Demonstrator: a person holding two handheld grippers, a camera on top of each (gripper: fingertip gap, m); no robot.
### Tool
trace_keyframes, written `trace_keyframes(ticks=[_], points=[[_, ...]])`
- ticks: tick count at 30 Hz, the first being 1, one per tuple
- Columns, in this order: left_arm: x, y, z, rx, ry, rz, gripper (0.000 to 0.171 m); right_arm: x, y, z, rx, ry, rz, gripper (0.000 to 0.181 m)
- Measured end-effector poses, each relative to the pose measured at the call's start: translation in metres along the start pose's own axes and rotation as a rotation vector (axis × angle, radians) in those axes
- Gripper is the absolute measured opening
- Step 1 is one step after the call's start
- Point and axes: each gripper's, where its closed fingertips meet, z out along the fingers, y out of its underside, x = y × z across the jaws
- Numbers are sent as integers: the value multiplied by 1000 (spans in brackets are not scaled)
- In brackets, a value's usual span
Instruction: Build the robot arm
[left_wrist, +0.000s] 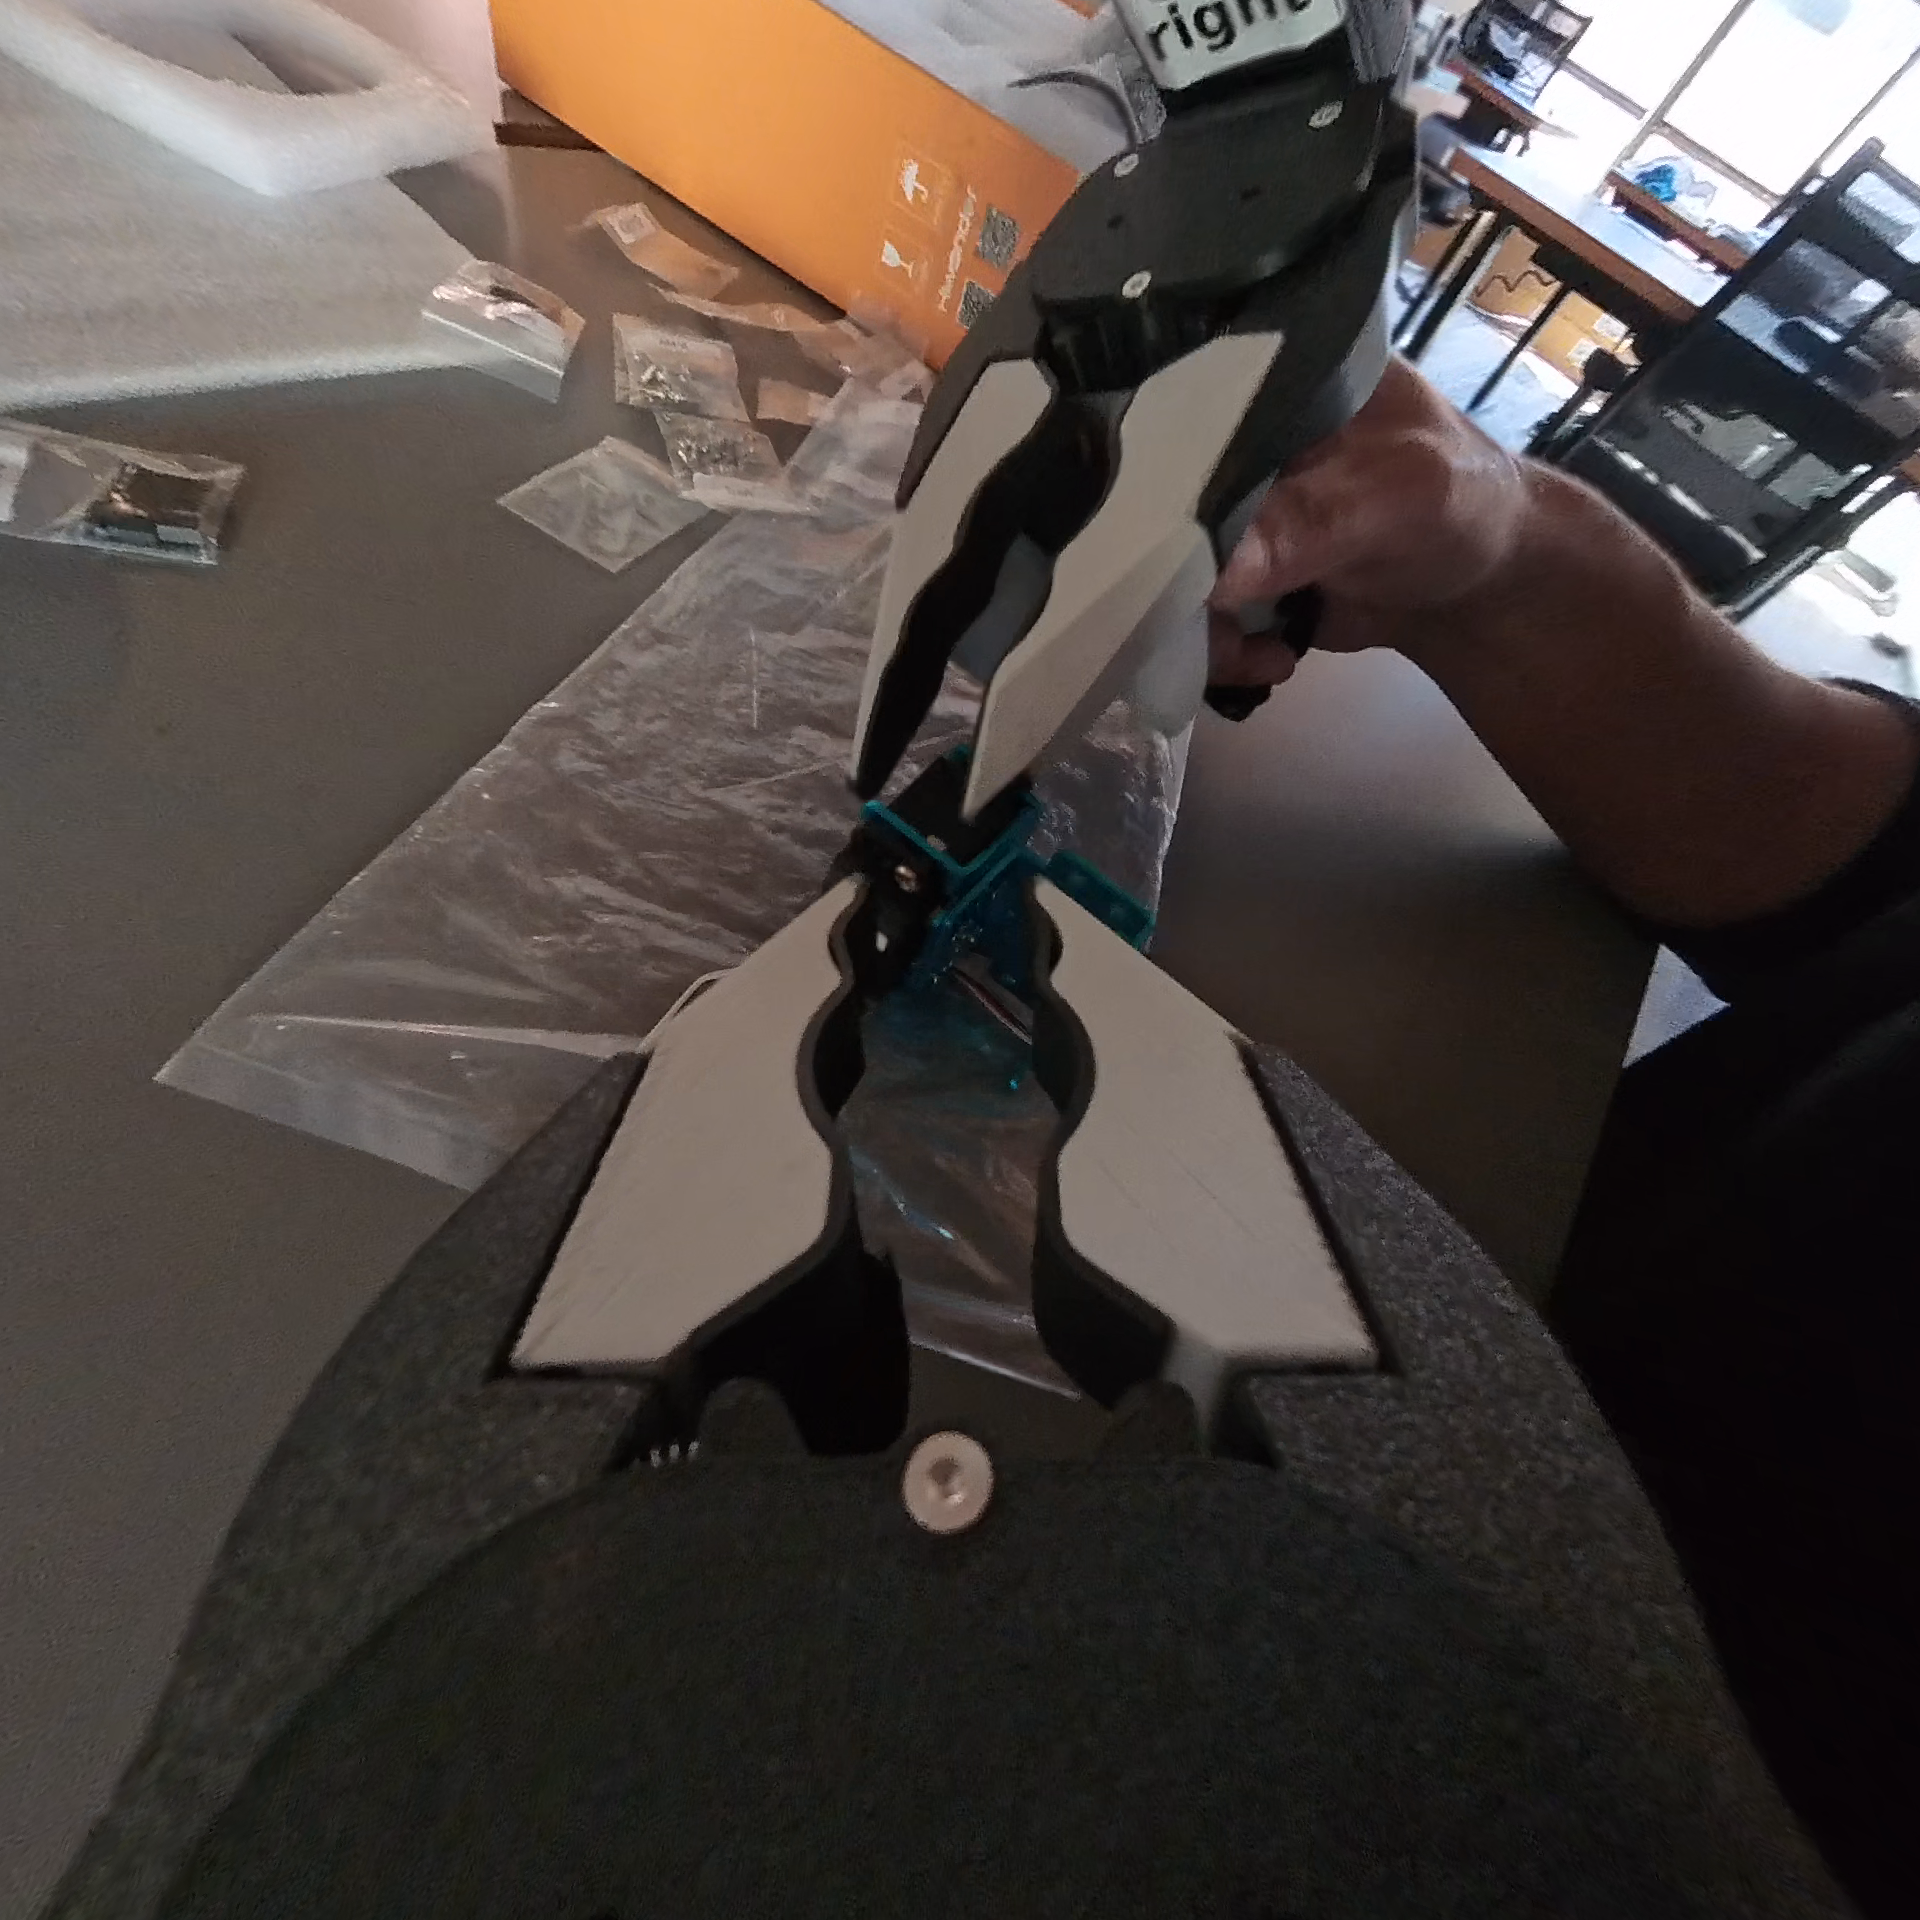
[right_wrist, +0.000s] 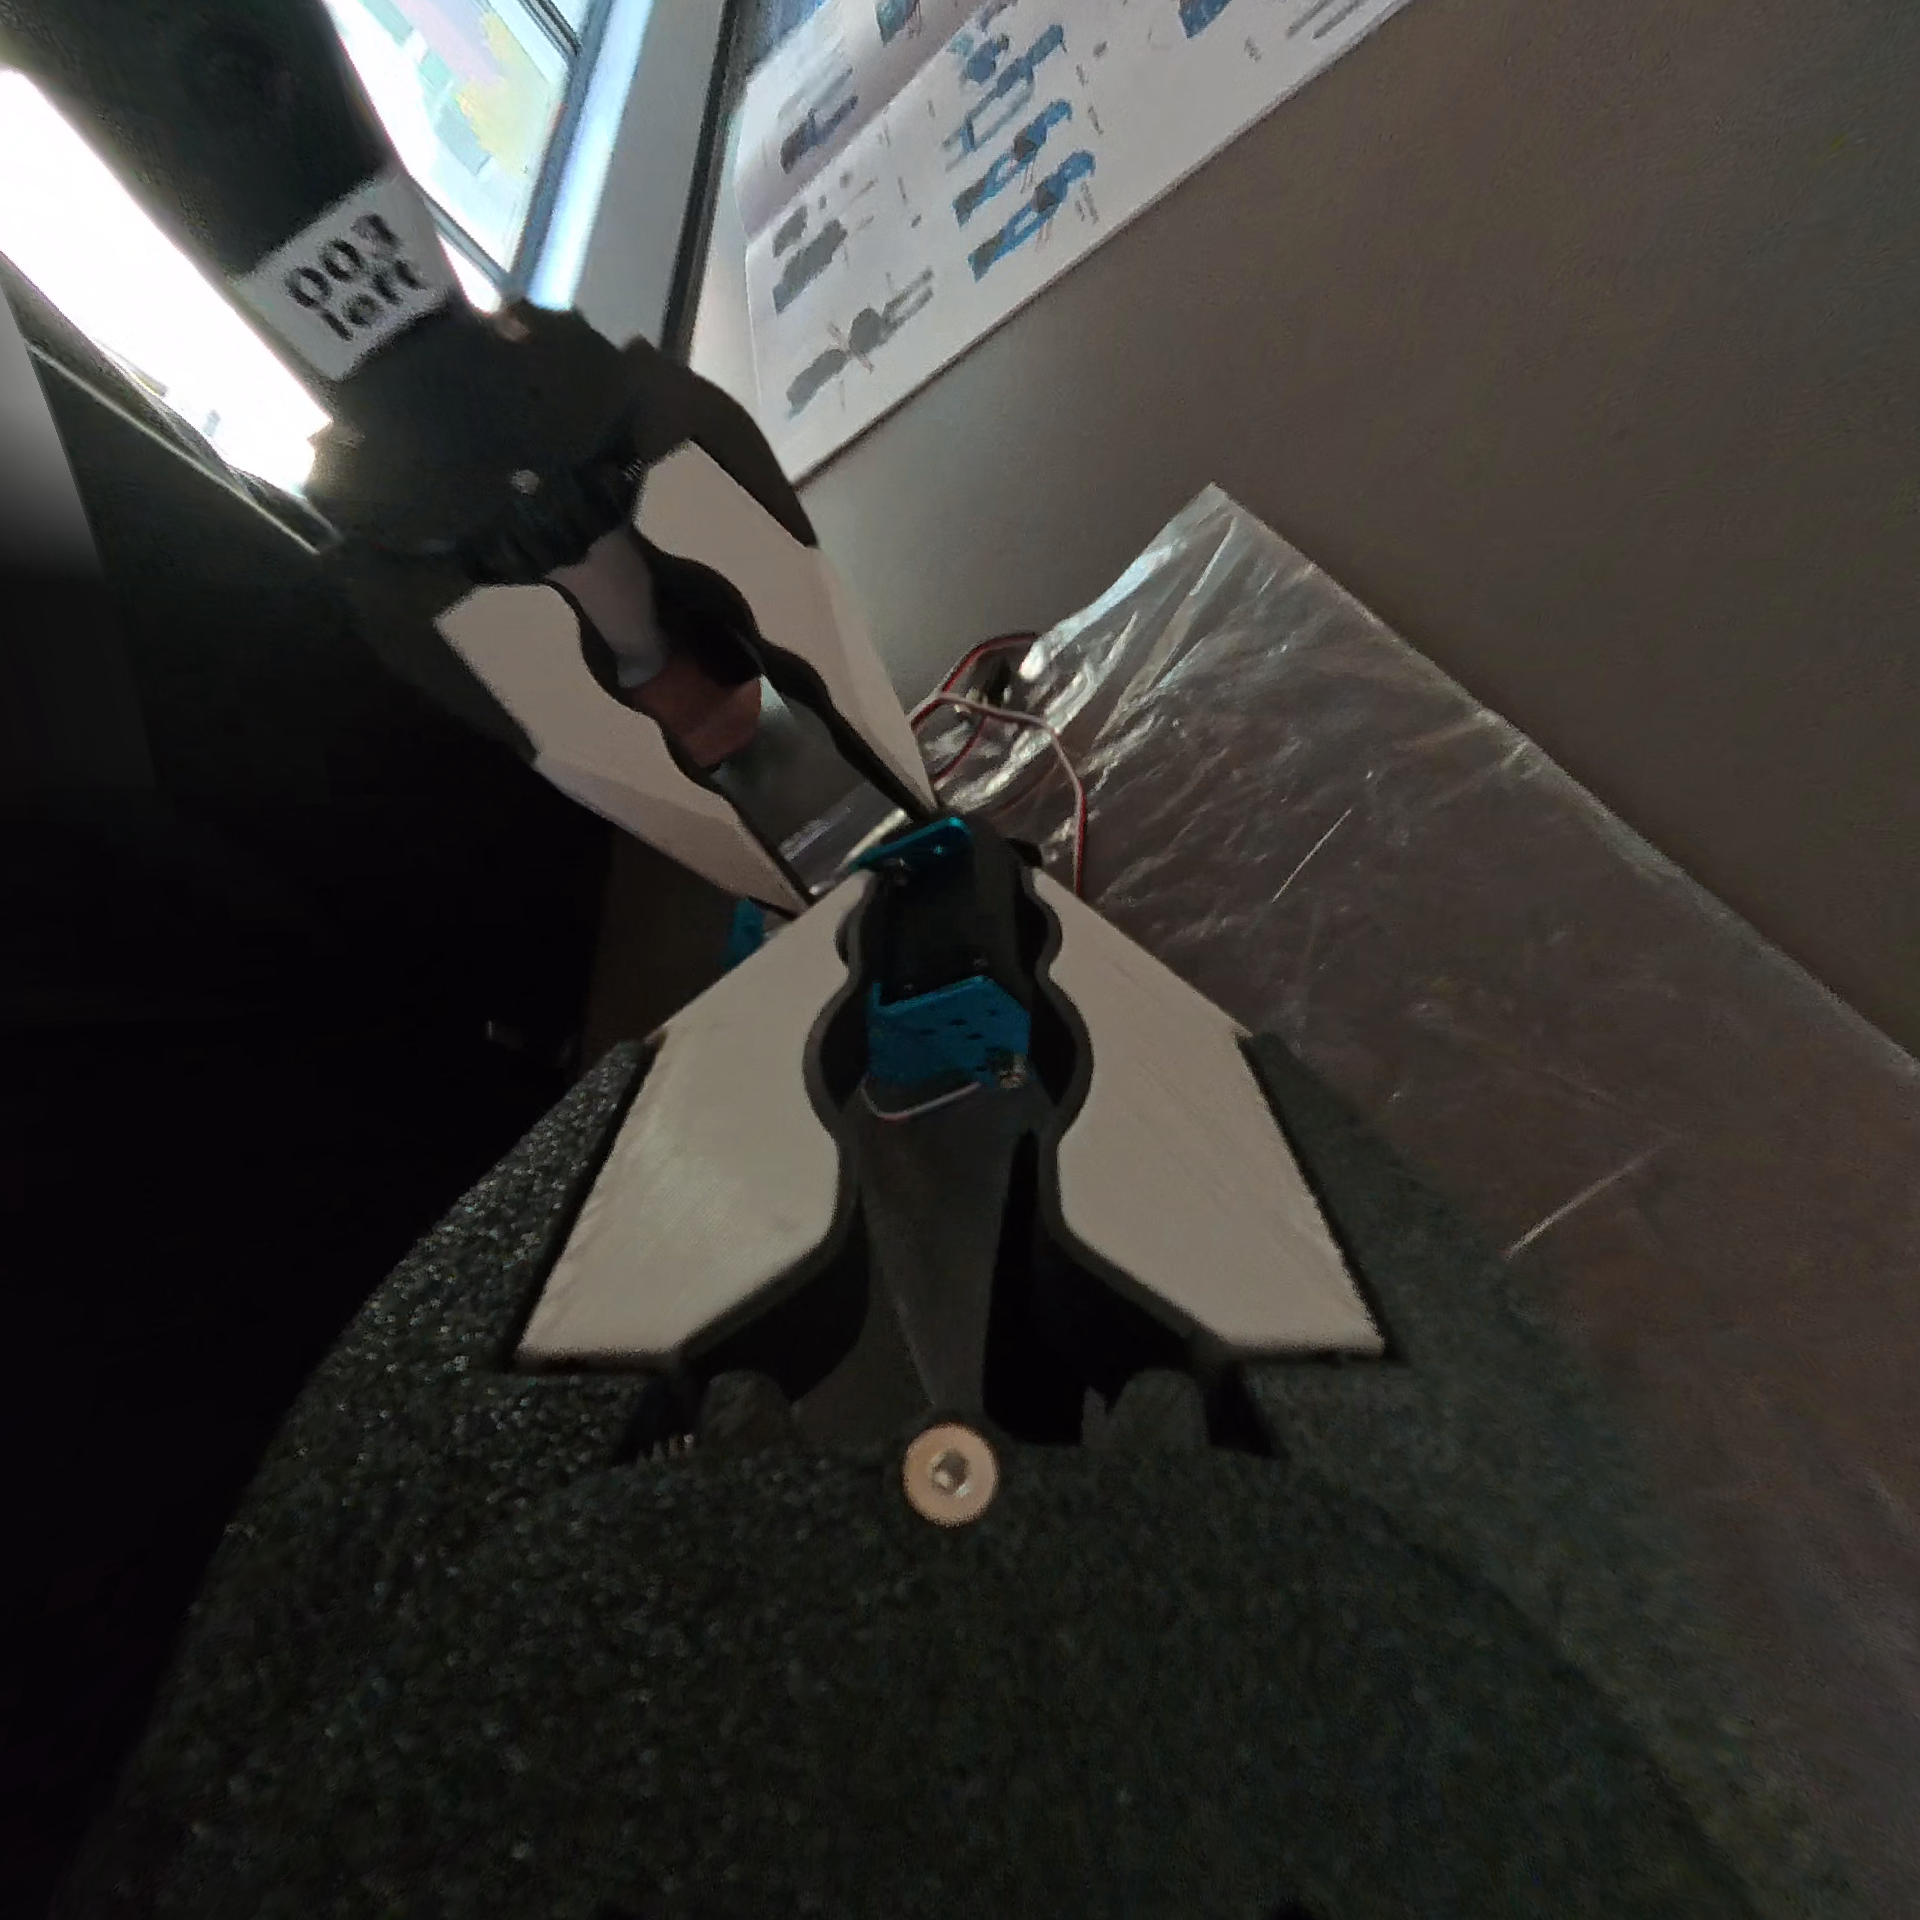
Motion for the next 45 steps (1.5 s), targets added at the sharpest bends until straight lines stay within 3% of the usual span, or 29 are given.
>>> trace_keyframes(ticks=[9, 17, 20, 23, 29, 45], points=[[-1, 0, 6, 4, -122, 86, 21, -2, 4, 3, -6, -9, 6, 19], [2, -1, 9, 1, -130, 132, 18, -7, 1, 0, 76, -187, 248, 30], [3, -1, 9, -2, -127, 136, 18, -6, 3, 1, 64, -160, 214, 25], [4, -1, 9, -3, -118, 128, 18, -11, 3, -1, 60, -191, 197, 35], [5, -1, 9, -5, -116, 144, 17, -8, 5, -1, 71, -193, 156, 27], [6, -2, 9, -6, -128, 182, 13, -5, 5, -3, 95, -254, 193, 20]])
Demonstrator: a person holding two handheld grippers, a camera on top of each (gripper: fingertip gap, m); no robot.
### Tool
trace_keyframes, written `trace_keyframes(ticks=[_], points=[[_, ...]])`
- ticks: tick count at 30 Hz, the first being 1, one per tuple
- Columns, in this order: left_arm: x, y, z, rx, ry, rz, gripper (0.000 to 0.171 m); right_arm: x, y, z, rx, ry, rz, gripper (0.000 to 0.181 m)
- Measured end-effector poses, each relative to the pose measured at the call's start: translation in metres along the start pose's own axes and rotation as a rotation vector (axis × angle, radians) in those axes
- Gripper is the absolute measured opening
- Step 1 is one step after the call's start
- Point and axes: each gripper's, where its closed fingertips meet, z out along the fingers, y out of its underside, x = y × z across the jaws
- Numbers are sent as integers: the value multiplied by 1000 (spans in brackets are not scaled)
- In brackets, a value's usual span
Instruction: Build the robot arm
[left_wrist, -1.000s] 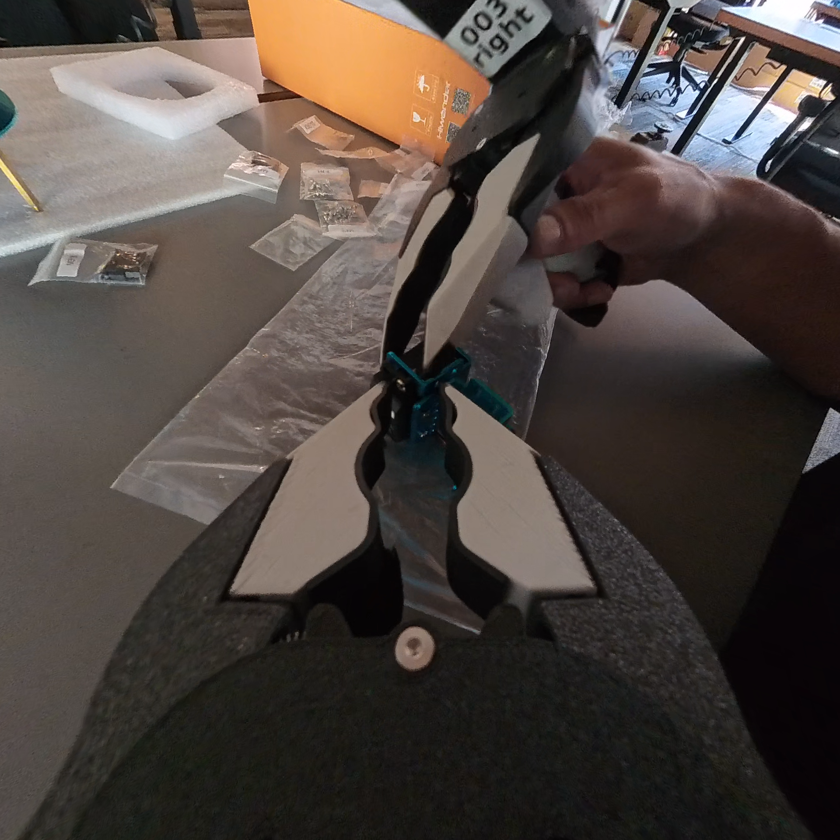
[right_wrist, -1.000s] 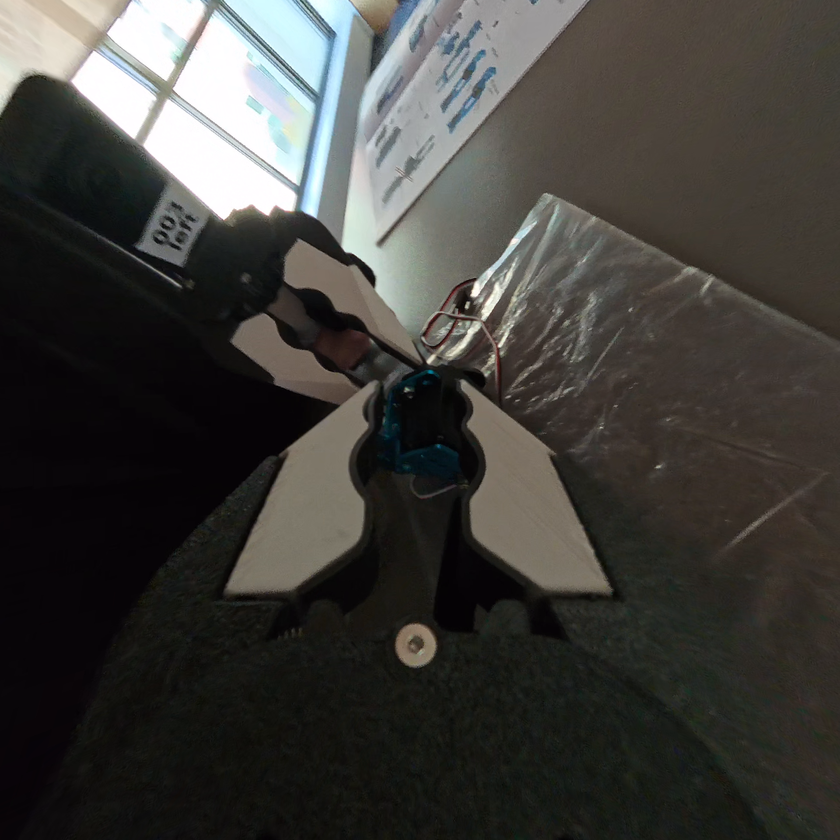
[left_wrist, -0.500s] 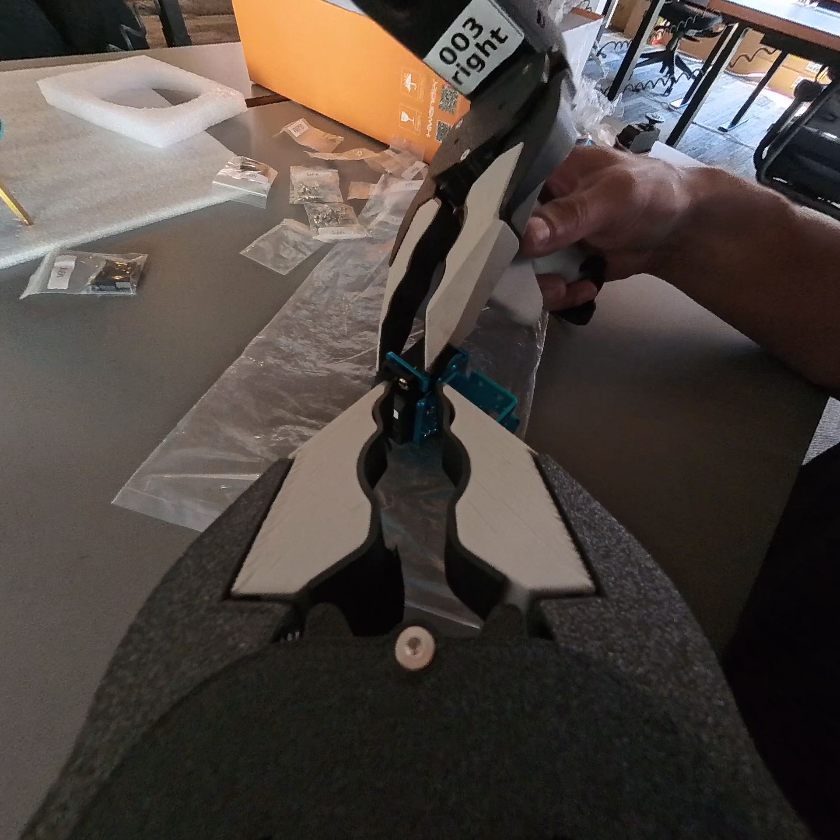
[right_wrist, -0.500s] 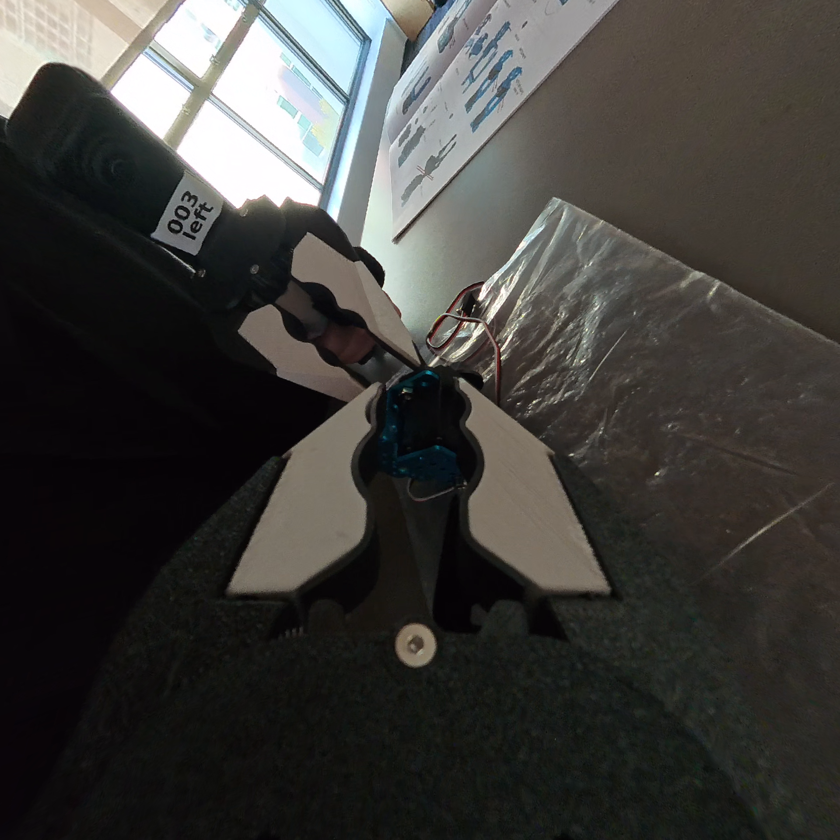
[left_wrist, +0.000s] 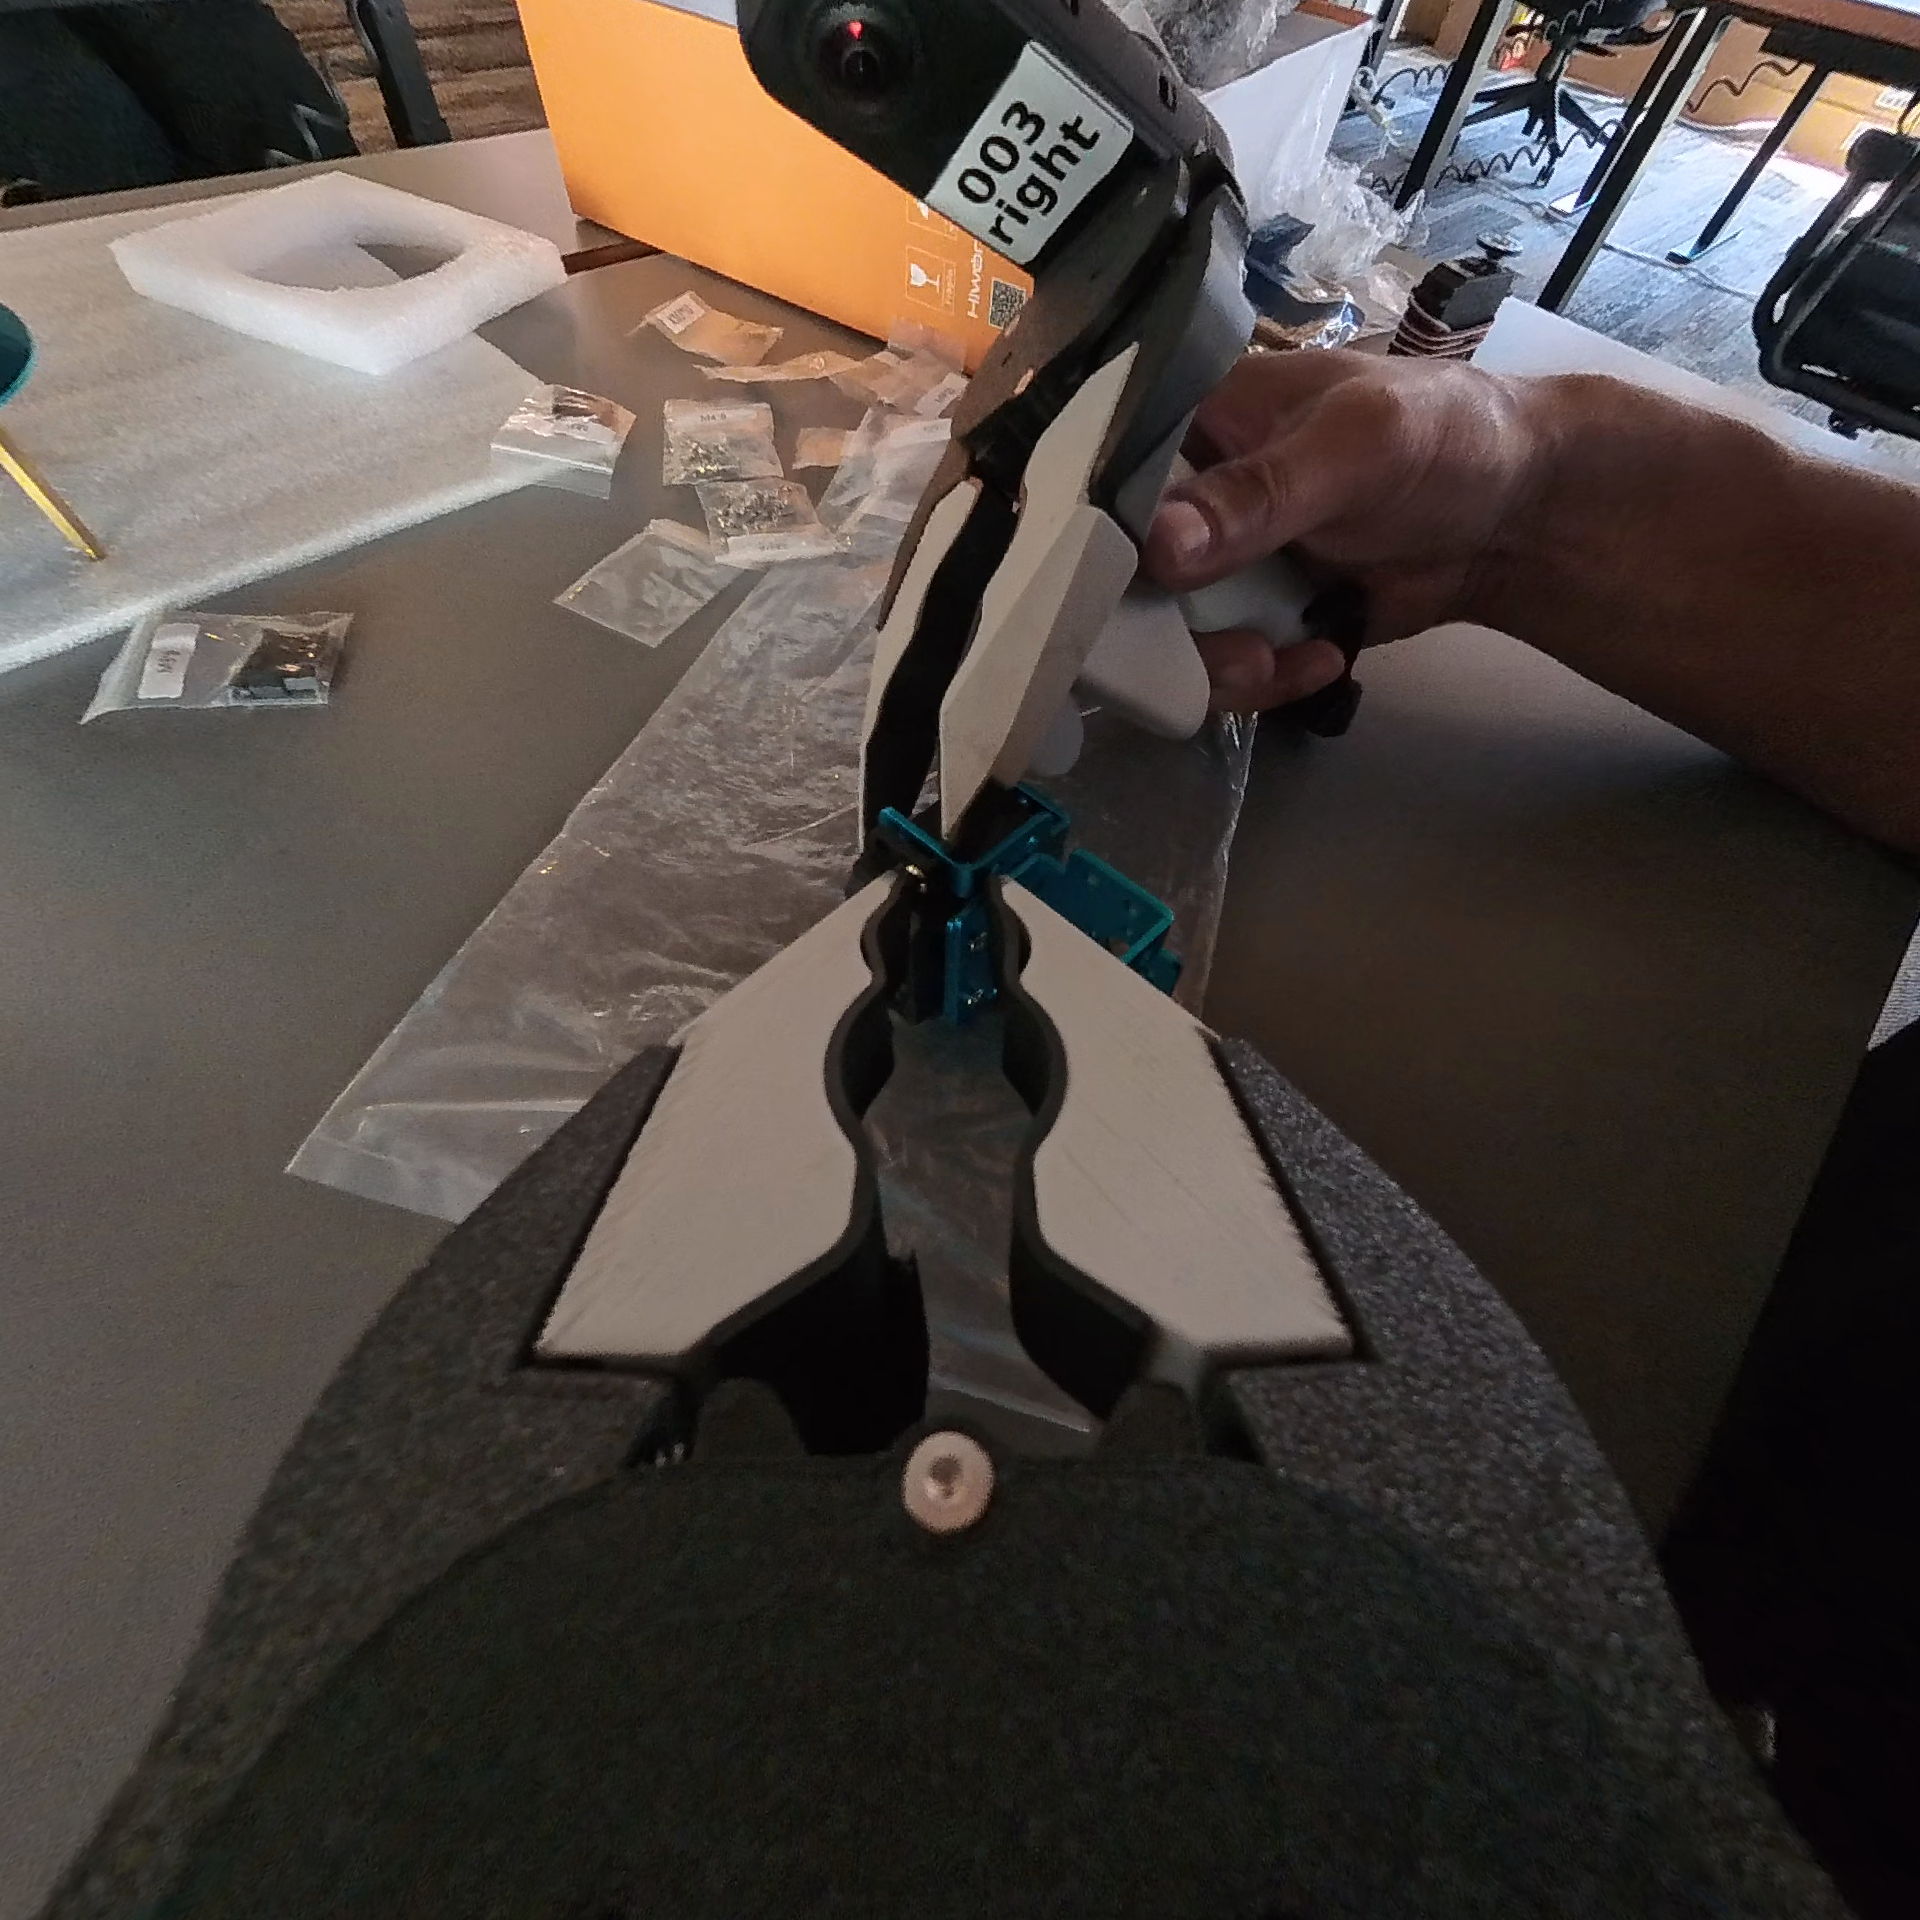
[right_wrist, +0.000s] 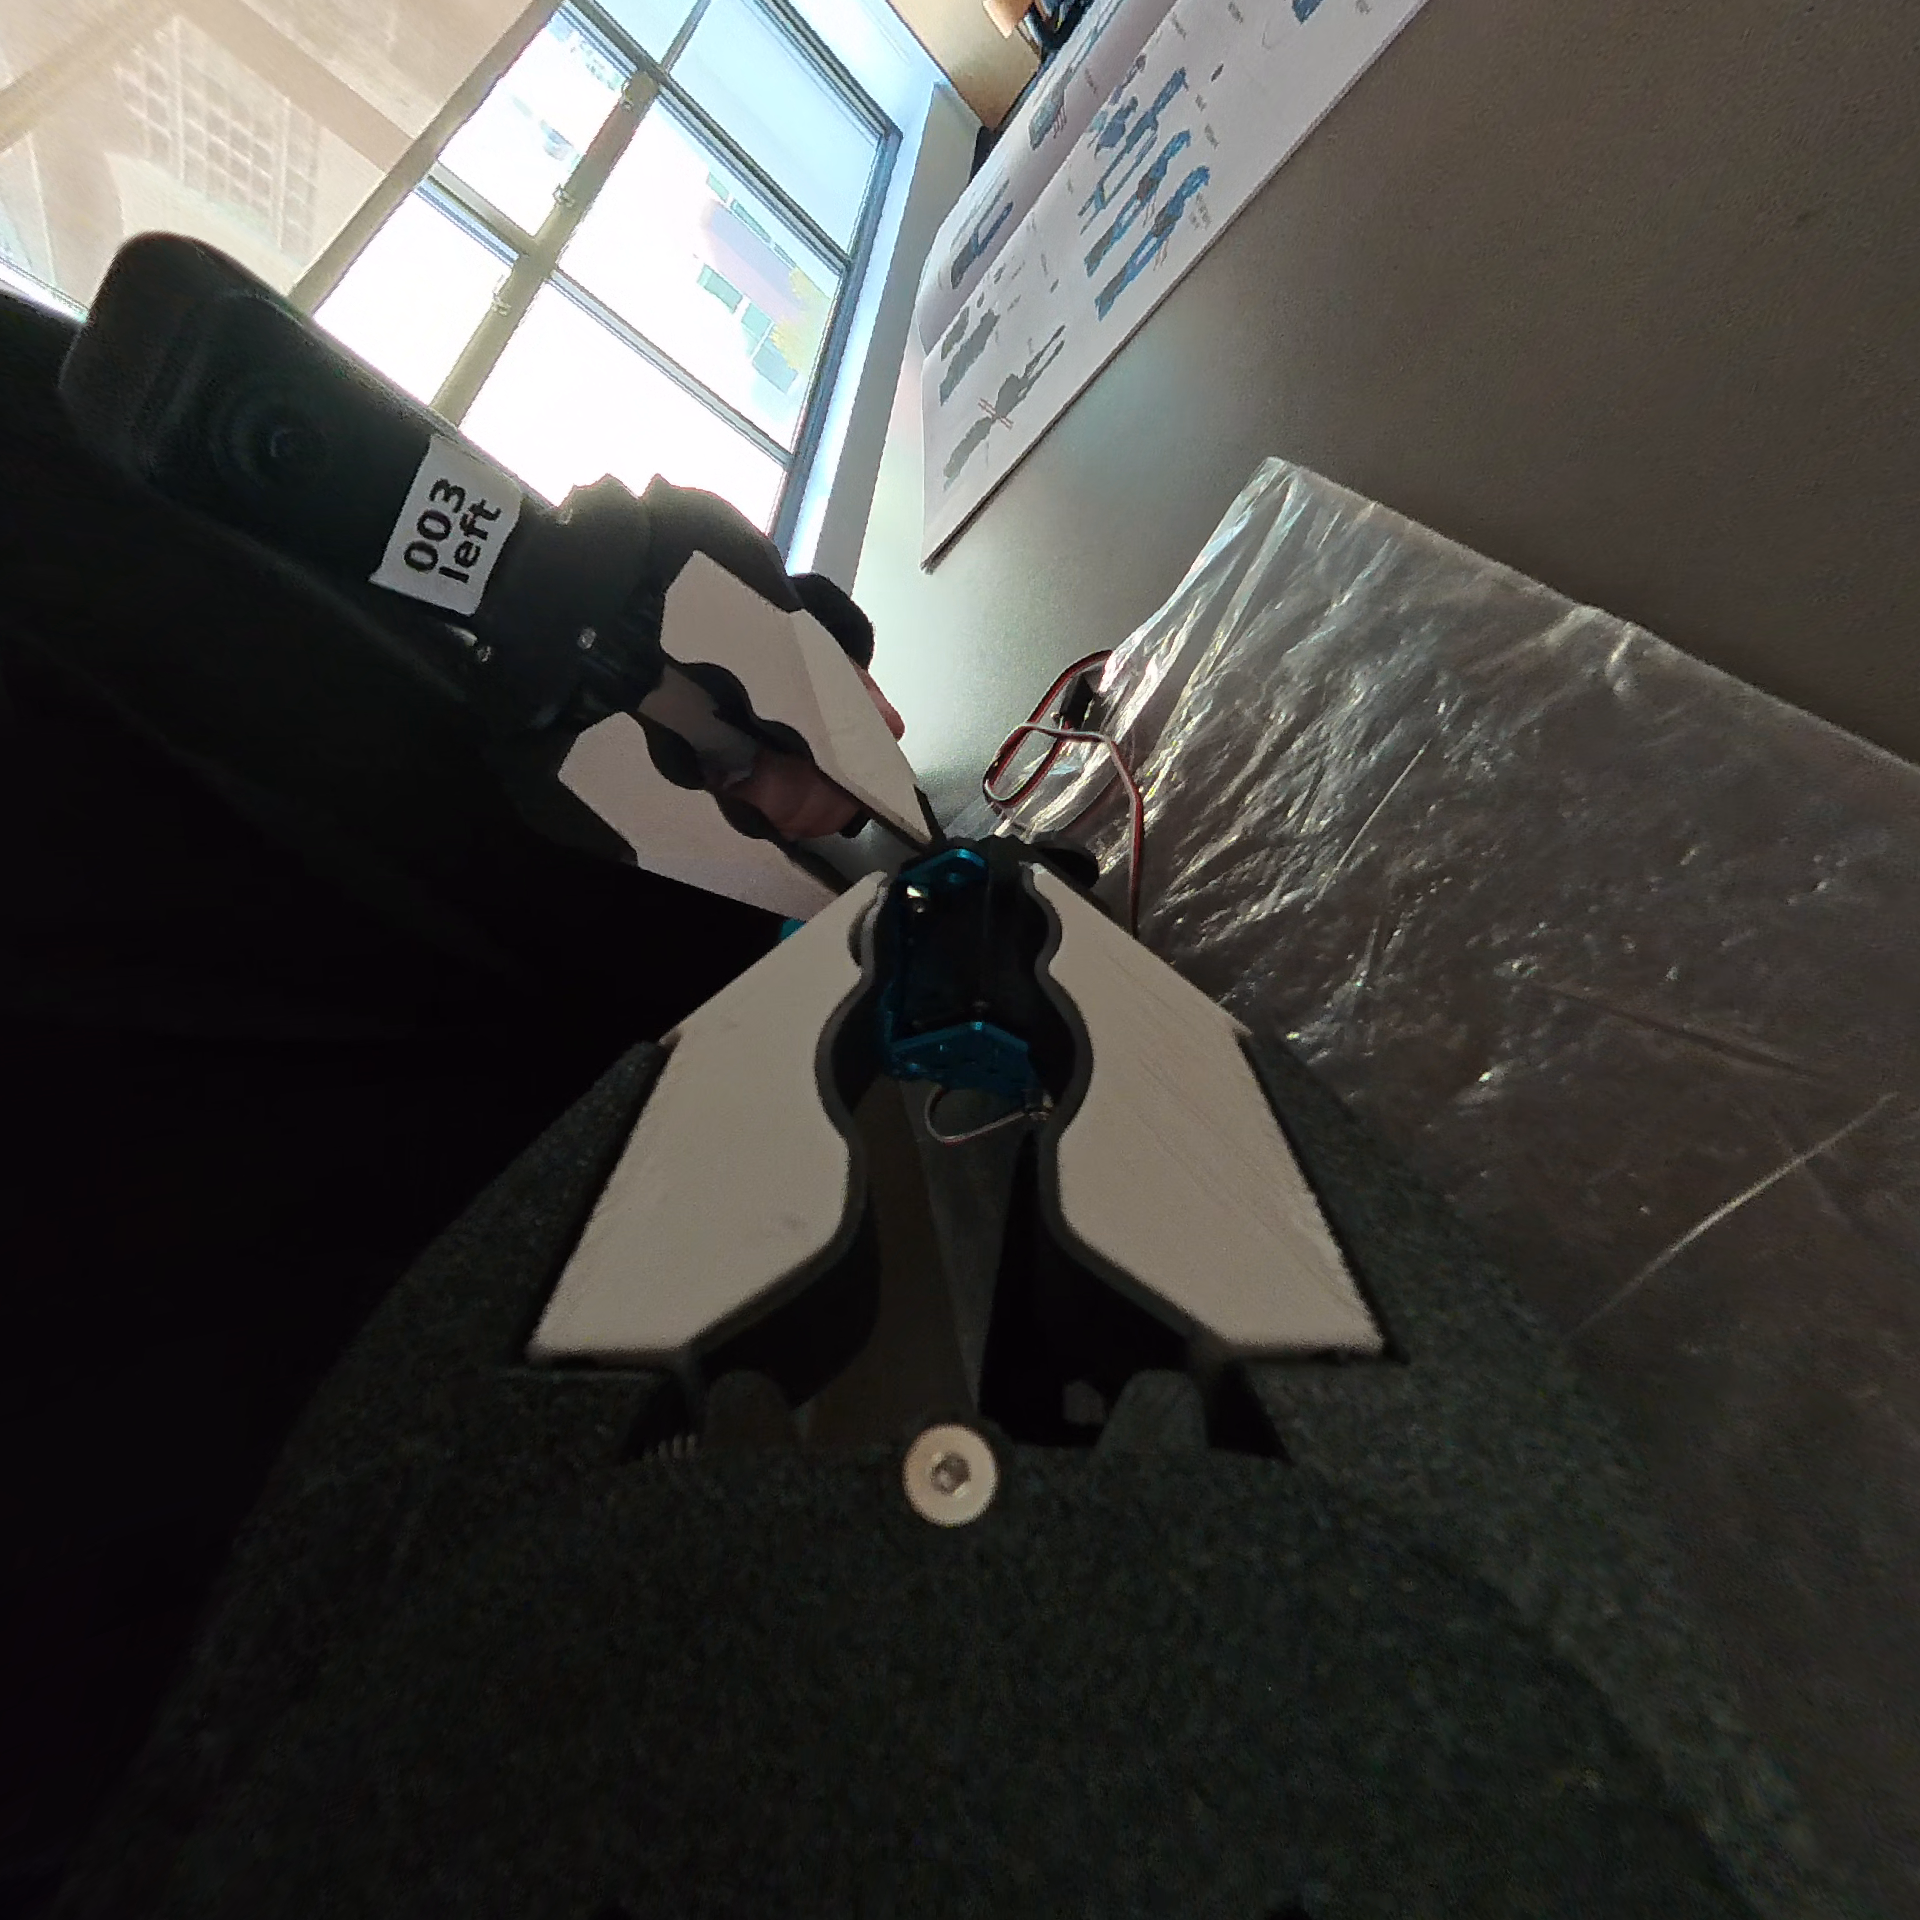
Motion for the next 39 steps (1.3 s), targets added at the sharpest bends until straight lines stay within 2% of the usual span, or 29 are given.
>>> trace_keyframes(ticks=[4, 16, 19, 24, 31, 35, 39], points=[[0, -1, 1, 10, 26, -46, 13, 1, -1, -1, 7, -14, 18, 20], [-1, -1, 1, 4, 29, -47, 13, 1, -2, -1, 14, -31, 46, 18], [0, -1, 1, 3, 31, -39, 13, -3, -2, -2, 14, -67, 89, 25], [2, 0, 1, 5, 44, -40, 13, -1, 0, -2, -7, -26, 23, 20], [3, 0, 1, 5, 51, -36, 13, -1, 1, -3, -16, -43, 14, 18], [2, 0, 1, 4, 58, -41, 13, 0, -3, -6, 9, -64, 37, 8], [2, 0, 1, 3, 56, -40, 13, -1, -4, -6, 13, -56, 20, 11]])
